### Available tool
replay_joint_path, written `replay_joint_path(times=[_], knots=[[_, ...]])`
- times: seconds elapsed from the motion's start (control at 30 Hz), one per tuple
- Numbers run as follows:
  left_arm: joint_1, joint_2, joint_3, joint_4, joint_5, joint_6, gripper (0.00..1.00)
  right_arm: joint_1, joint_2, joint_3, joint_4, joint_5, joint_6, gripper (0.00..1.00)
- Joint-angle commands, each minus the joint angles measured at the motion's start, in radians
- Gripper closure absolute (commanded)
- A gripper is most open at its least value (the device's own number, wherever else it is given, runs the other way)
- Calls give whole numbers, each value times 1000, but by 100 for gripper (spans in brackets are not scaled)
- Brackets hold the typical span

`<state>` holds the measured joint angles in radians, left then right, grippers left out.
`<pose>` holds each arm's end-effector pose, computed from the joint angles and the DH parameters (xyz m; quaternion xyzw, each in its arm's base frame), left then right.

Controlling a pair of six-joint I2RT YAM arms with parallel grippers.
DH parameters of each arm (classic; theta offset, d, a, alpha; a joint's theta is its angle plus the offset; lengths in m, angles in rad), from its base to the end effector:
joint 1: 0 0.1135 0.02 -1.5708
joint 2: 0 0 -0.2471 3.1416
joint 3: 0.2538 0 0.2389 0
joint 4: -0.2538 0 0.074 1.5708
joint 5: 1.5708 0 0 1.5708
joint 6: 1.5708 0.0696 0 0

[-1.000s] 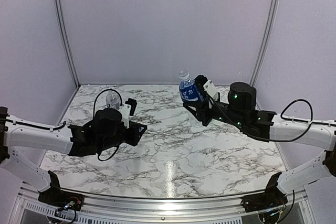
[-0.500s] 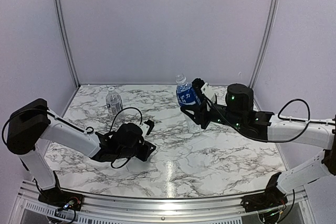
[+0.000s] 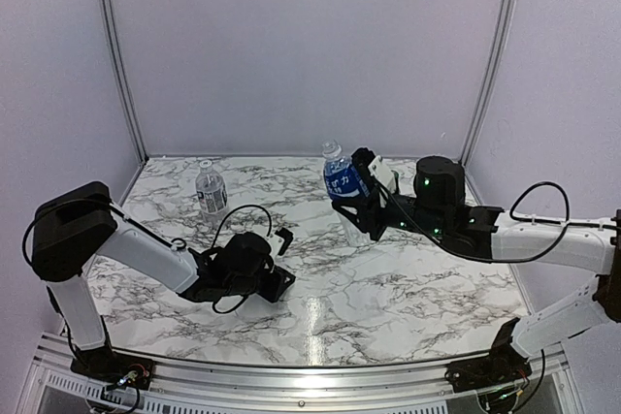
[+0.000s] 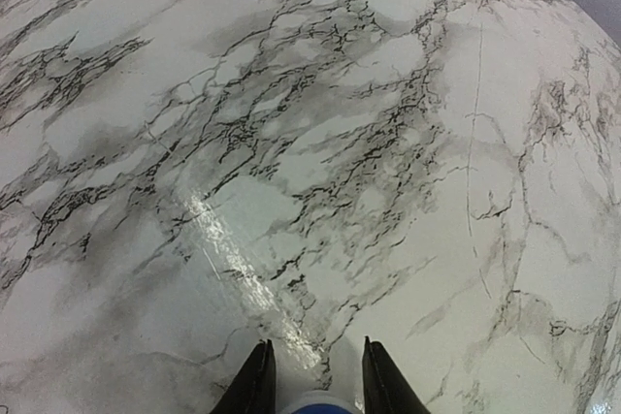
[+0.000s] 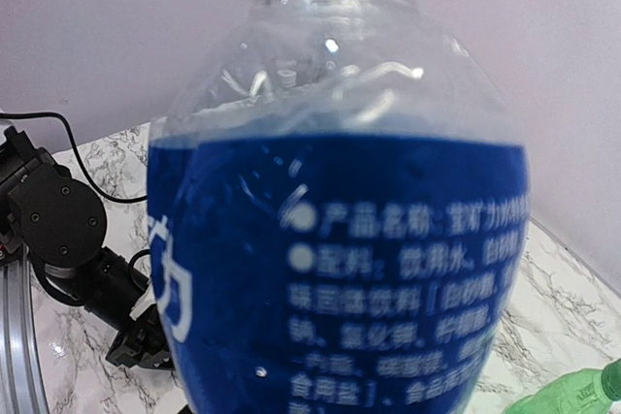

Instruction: Unscrew the bottle caps

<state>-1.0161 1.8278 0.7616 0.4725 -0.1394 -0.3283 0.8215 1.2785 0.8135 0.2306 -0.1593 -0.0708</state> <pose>0.2008 -0.3057 0.0991 0.2662 0.8403 -0.2434 0.4046 0.2107 0.2427 0.2669 -0.3821 0.6846 0.2845 0.5517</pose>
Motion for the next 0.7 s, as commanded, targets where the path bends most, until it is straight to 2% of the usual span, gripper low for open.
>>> replay_joint_path(times=[0.0,0.13,0.23,0.37,0.53,0.67], knots=[[14,-7,9,36,21,13,60,-7,-1,2,4,-13,16,68],[27,-69,-17,36,30,19,41,-9,-10,-15,1,-17,19,68],[35,-138,-36,33,57,32,32,-9,-20,-29,-2,-30,18,68],[38,-268,-52,6,125,60,23,-9,-36,-51,-1,-89,8,68],[37,-469,-32,-53,245,100,14,-9,-34,-61,-2,-255,-28,65],[39,-569,31,-109,309,129,8,-8,-2,-58,6,-393,-34,63]])
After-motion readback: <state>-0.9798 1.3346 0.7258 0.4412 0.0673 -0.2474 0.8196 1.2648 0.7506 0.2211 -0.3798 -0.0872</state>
